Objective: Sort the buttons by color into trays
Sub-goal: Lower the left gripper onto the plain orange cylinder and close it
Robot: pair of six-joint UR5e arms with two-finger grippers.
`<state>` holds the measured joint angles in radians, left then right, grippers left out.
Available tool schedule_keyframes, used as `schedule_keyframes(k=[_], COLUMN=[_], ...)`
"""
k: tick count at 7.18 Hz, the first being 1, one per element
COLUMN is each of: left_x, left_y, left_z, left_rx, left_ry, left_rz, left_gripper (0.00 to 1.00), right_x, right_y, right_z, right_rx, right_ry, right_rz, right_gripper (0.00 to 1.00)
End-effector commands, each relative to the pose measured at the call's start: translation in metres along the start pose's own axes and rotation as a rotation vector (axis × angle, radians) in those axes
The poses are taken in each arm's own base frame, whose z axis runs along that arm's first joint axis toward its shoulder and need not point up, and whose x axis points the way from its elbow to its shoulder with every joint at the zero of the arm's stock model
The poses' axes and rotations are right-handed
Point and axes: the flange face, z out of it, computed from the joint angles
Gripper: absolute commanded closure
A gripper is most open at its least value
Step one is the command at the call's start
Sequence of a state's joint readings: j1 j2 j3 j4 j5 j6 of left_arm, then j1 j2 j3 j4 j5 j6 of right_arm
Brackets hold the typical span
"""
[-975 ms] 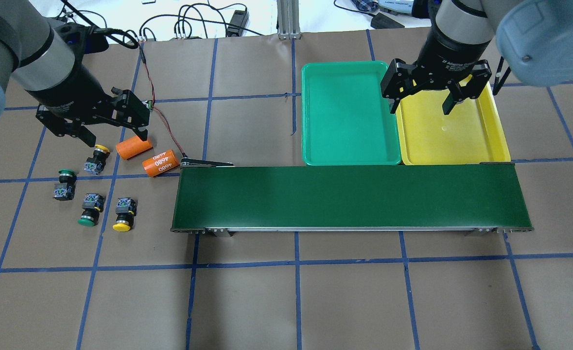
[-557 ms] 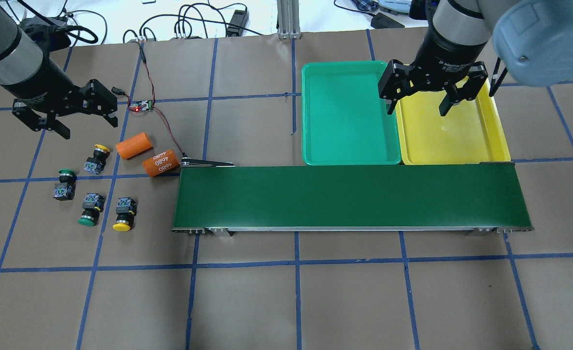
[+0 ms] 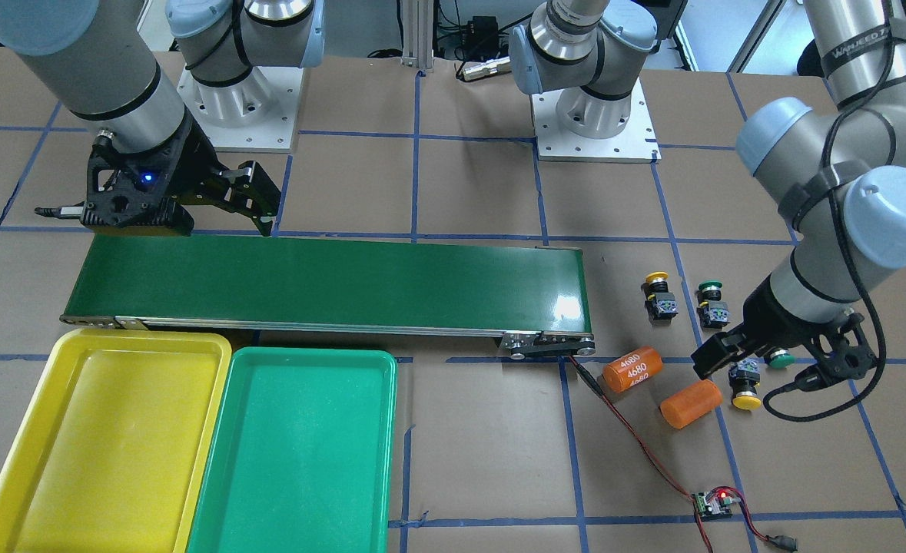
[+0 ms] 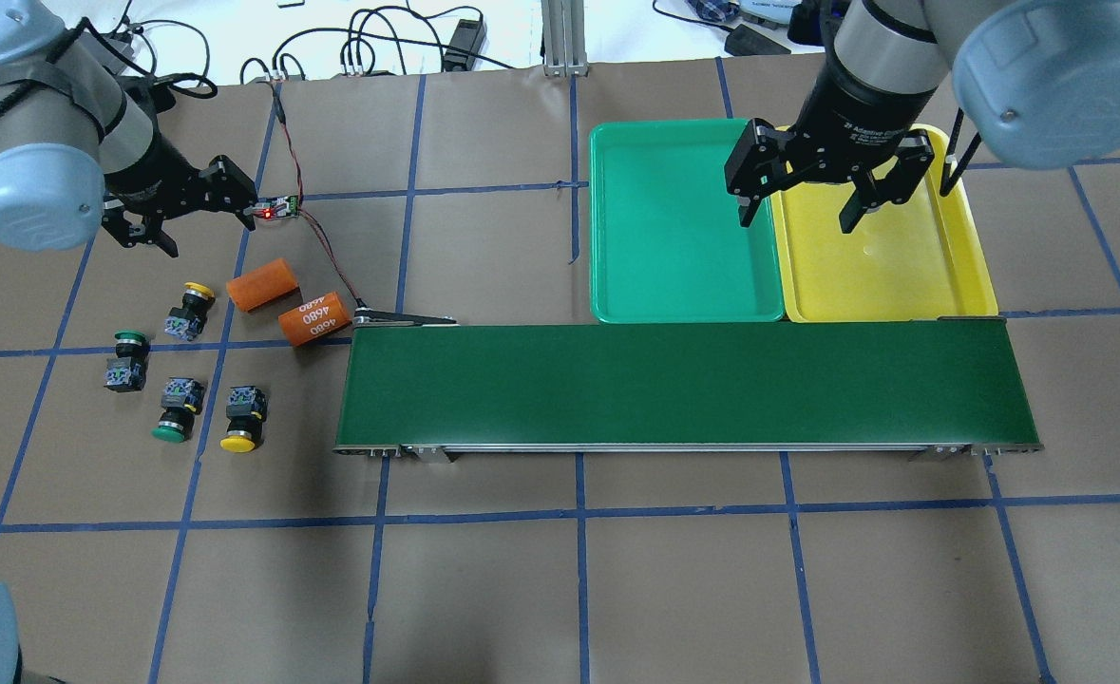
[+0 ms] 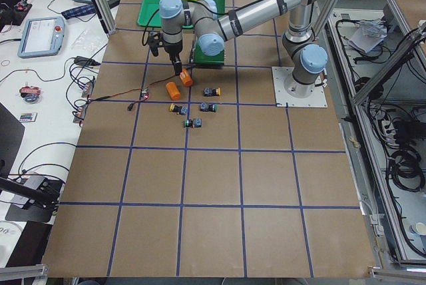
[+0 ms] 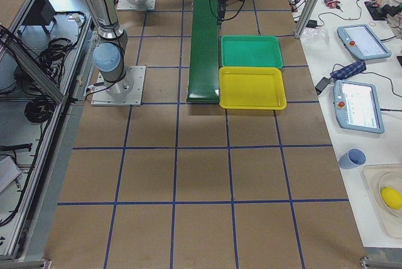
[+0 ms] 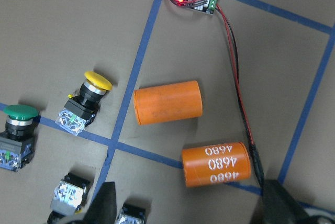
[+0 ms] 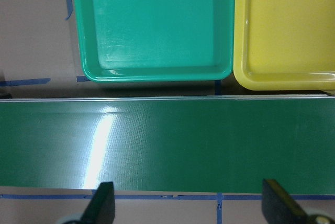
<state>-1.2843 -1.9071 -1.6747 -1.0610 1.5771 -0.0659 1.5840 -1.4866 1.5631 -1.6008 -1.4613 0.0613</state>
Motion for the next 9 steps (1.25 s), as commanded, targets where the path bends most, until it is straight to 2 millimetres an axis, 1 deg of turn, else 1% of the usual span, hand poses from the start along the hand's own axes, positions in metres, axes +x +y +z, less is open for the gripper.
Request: schedule_keyframes(k=[1,2,6,8,9], left_x=[0.001,0.002,0.002,0.003,0.003], left_y=[-0.018,-0.019,-0.024,-0.025,-0.025], left_z=[0.052,0.065,0.084,0.096,0.101], left_rx=[-0.001,-0.021,-0.024,-0.043,-0.05], left_ry=[-0.014,-0.016,-0.017,-0.015,-0.015], left_rz=[-0.003,-0.002,-0.005,-0.004,-0.004], left_gripper=[0.0,0.0,0.0,0.0,0.0], right_x=[-0.001,0.0,0.001,0.002,0.002], right_y=[0.0,-0.001,-0.002,-0.007,-0.008], right_z=[0.001,0.002,0.005,0.013,0.014], right_rx=[-0.003,-0.004,-0.007,-0.025,-0.027], right_ry=[-0.004,-0.001,0.009,0.01,0.01], right_rz=[0.001,0.001,-0.006,-0.012,-0.011], right_gripper=[0.0,0.0,0.0,0.0,0.0])
